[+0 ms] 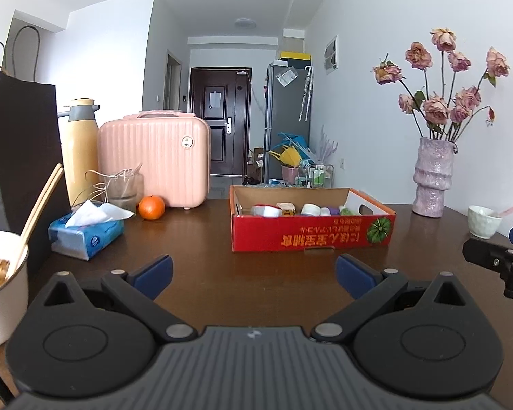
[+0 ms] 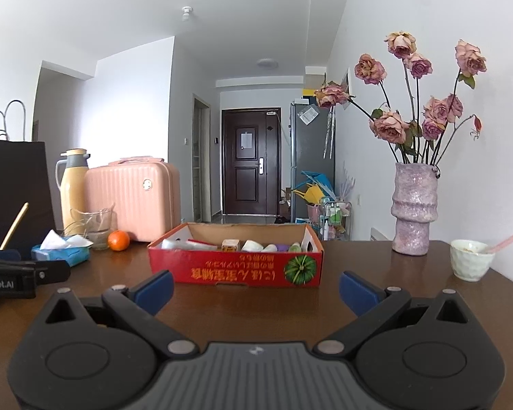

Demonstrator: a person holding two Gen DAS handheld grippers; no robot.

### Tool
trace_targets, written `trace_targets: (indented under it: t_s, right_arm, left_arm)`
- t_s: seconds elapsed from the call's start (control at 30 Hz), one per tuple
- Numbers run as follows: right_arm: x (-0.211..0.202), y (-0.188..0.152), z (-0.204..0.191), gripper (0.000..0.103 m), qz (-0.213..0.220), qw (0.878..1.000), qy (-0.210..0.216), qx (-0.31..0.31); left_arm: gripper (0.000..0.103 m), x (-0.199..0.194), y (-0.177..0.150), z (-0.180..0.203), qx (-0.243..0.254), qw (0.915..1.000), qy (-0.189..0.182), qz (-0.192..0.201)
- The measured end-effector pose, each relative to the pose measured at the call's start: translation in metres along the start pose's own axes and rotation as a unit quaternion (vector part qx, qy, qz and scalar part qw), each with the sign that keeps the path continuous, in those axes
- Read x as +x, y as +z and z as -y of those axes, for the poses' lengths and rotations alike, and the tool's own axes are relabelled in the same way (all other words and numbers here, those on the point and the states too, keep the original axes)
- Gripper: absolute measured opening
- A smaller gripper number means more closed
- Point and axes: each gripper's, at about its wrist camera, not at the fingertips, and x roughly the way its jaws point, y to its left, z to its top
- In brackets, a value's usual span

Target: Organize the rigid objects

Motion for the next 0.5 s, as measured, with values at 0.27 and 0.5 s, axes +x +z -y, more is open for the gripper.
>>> trace_targets:
  t_s: [0.27, 0.5]
  right_arm:
    - [-0.025, -0.019, -0.008, 0.103, -0.015, 1.0, 0.008, 0.007]
    - [-0.033, -0.018, -0.01, 0.103, -0.008, 1.0, 0.012, 0.005]
  left_arm:
    - [0.103, -0.027, -0.008, 0.004, 0.006, 0.9998, -0.012, 0.013]
    - [0.103, -0.035, -0.013, 0.007, 0.008, 0.9999, -0.01, 0.009]
